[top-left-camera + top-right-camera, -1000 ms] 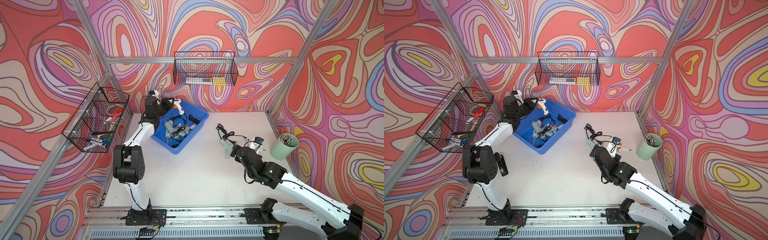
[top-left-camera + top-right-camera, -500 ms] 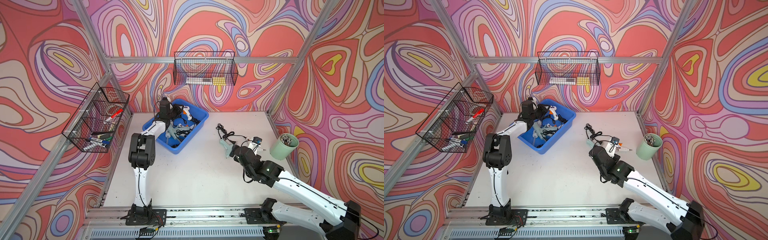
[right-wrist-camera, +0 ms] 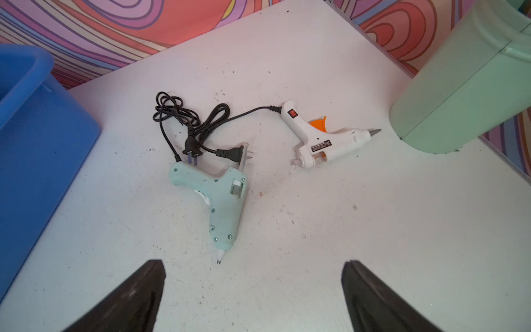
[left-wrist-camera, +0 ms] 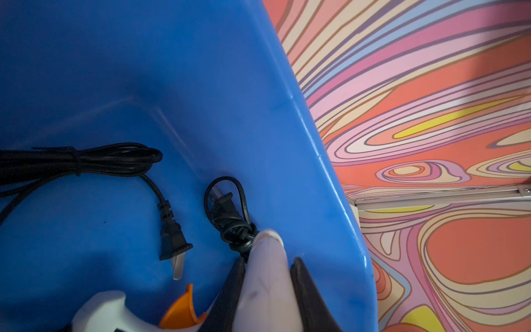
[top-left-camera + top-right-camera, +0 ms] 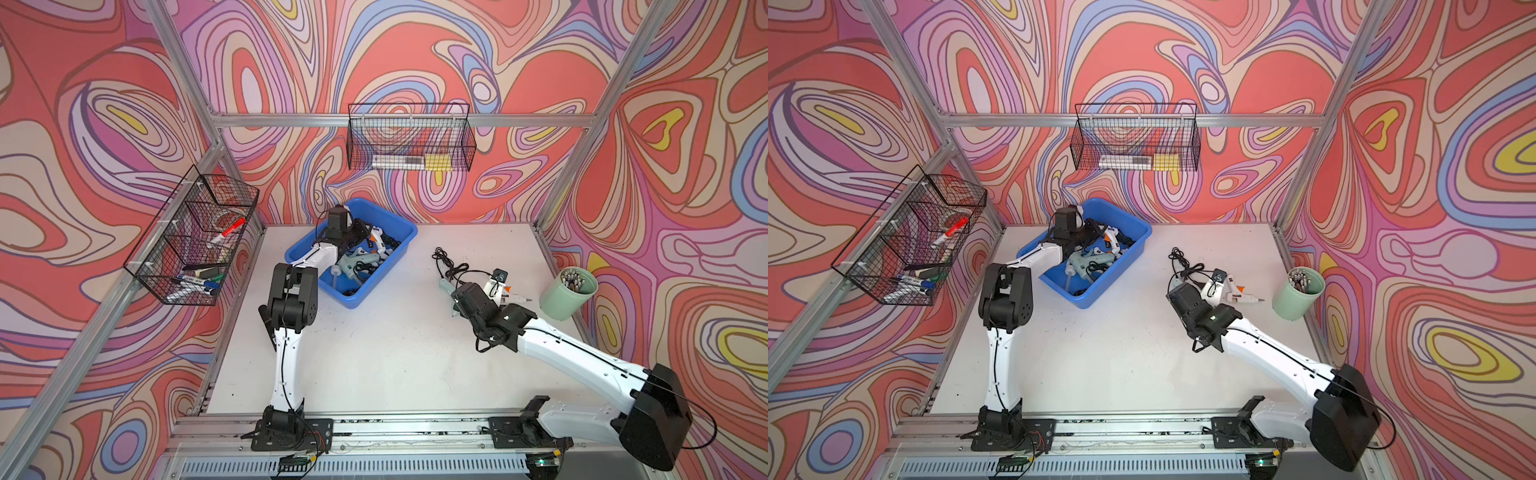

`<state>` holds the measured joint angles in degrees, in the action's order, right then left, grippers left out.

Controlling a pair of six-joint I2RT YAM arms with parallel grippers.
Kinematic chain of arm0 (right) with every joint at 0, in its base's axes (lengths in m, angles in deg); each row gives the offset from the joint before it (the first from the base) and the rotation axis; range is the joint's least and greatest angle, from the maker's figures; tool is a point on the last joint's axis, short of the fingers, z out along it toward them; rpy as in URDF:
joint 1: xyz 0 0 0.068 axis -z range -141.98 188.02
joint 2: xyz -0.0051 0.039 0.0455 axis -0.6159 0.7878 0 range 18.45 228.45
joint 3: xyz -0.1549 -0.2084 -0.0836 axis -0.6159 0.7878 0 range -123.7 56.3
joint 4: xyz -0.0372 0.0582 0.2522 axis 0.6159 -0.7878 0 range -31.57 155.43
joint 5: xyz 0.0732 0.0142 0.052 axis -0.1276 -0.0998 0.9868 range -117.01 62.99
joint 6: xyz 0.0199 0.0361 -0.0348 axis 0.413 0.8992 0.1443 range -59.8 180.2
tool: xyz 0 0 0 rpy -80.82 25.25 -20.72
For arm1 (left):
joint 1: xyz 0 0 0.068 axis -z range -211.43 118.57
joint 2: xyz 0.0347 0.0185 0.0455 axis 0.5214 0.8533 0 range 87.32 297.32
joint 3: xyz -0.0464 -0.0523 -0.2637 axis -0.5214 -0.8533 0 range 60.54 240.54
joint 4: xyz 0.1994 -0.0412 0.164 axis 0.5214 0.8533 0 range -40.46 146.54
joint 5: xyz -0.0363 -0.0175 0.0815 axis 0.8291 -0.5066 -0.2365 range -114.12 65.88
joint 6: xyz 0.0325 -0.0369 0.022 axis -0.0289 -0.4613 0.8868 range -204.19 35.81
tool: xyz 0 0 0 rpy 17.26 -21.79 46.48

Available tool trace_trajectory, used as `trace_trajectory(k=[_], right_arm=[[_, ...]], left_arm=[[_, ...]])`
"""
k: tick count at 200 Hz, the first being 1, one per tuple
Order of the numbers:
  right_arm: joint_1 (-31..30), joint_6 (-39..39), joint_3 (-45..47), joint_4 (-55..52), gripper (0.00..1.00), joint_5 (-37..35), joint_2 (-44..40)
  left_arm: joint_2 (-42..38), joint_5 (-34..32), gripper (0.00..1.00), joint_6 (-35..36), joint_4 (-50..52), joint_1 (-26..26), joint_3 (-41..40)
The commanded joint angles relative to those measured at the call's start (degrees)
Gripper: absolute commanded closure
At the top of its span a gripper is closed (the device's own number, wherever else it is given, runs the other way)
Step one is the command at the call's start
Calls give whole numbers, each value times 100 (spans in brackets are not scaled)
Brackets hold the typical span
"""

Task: Put the hot melt glue gun into the storage box
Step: Place the hot melt adhesive gun in the storage box, then pick up the hot melt adhesive gun from the center of the board.

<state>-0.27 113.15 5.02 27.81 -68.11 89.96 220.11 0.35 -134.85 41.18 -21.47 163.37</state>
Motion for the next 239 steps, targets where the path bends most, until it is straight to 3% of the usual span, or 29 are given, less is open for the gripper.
trace_trajectory(k=[1,30,92,138,167,239], right_arm=[[201,-233,-75,182,2,316,114],[441,-438,2,419,2,806,293],[772,-578,160,830,2,1336,849],[951,-659,215,1026,2,1633,1114],[1099,-723,233,1229,2,1909,1318],[1277,-1018,-42,1513,6,2483,2152]], left_arm=[[146,93,81,265,259,42,153],[134,-31,59,503,517,42,170],[-73,-429,44,918,1126,42,317],[-546,-1330,17,1109,2282,33,481],[-882,-1556,2,1132,2816,33,458],[-1670,-2156,1,1196,3653,-33,69]])
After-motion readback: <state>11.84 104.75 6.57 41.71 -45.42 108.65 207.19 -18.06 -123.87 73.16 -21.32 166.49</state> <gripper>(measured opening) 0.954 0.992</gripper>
